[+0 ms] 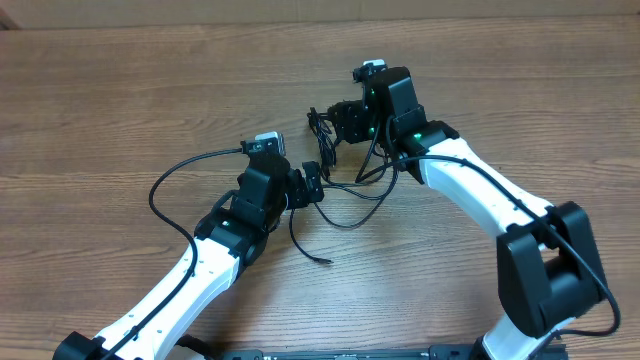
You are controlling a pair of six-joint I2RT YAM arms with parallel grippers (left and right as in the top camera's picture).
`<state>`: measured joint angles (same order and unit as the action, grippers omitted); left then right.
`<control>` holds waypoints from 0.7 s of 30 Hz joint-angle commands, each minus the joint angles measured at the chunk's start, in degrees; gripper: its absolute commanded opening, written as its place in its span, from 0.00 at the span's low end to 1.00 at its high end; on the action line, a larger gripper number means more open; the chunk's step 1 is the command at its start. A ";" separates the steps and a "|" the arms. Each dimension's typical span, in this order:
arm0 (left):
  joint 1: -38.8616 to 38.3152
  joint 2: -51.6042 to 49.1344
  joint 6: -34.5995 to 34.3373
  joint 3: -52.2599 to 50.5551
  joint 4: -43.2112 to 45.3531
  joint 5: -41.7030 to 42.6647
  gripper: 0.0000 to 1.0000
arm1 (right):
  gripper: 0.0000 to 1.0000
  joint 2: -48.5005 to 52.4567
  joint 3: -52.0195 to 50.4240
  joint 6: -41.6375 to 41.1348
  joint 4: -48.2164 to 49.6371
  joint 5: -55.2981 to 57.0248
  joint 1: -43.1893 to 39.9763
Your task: Untangle cables
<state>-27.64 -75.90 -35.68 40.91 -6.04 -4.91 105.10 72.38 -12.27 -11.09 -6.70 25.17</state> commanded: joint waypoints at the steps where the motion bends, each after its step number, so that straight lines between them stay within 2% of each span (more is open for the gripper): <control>1: 0.24 -0.33 -0.35 0.39 0.02 0.46 1.00 | 0.67 2.84 1.03 2.32 2.21 -3.89 -0.15; 8: 0.24 -0.33 -0.35 0.39 0.02 0.46 1.00 | 0.70 6.23 1.03 2.34 6.12 -7.67 -0.09; 21: 0.24 -0.33 -0.35 0.39 0.02 0.46 1.00 | 0.72 7.21 1.03 5.18 4.87 -12.28 1.62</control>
<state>-27.64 -75.90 -35.68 40.91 -6.04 -4.91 112.14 72.38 -9.45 -6.07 -17.28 25.54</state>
